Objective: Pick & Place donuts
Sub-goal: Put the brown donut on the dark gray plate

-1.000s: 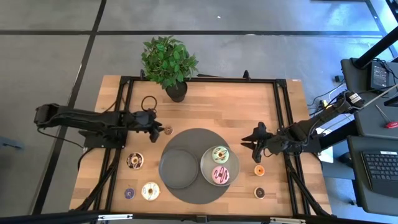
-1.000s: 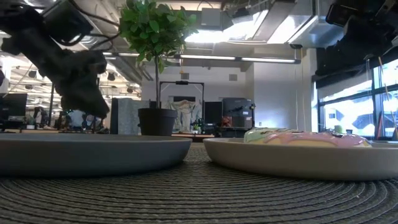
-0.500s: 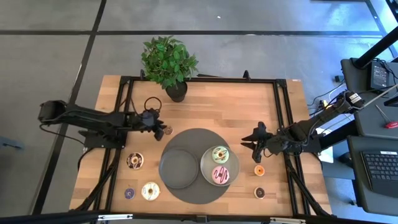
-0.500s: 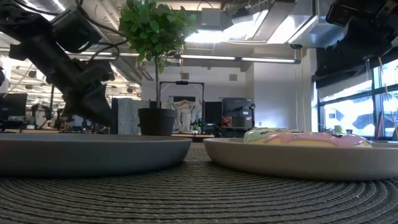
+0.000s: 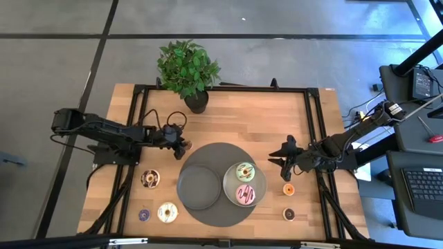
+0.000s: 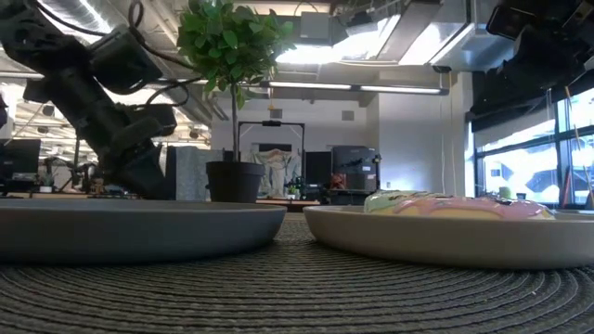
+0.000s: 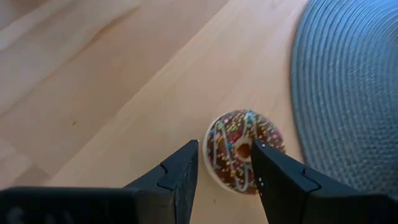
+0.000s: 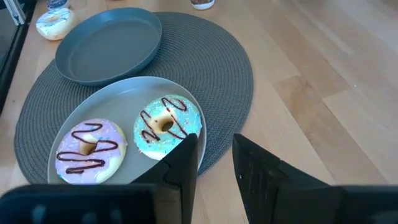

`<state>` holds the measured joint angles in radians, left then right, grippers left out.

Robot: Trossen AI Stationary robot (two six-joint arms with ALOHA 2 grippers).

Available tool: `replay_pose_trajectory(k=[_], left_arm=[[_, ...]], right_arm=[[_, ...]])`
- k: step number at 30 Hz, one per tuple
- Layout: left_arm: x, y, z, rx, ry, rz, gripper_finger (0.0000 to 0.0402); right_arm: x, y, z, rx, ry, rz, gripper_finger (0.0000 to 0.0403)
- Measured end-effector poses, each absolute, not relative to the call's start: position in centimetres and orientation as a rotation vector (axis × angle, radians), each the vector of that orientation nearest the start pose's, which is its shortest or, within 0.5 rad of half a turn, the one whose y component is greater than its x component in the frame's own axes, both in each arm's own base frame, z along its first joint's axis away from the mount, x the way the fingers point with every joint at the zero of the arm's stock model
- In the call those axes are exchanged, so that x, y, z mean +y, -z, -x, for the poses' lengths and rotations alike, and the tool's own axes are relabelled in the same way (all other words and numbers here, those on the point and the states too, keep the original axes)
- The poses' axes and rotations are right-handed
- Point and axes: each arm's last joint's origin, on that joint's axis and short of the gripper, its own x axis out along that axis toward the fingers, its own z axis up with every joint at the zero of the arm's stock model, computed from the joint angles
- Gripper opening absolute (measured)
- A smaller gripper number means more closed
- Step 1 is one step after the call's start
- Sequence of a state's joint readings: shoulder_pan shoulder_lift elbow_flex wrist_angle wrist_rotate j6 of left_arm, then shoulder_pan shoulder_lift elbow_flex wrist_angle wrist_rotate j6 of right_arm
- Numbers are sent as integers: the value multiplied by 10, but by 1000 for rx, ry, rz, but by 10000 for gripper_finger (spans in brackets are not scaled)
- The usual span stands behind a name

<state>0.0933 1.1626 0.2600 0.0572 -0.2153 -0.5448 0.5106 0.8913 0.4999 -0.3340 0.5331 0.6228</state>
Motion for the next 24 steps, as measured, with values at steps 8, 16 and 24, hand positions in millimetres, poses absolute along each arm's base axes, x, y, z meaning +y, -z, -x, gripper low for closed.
replay_pose_trajectory(k=[8,16,24], left_arm=[[23,-115,-177,769,-517,452,143],[23,-115,-177,769,-517,452,115],[23,-114,-177,775,-510,438,38]], right_arm=[[72,-209,-158,590,212,-238,103],[72,-209,-158,591,211,-238,103],[72,-209,-158,591,210,-237,103]])
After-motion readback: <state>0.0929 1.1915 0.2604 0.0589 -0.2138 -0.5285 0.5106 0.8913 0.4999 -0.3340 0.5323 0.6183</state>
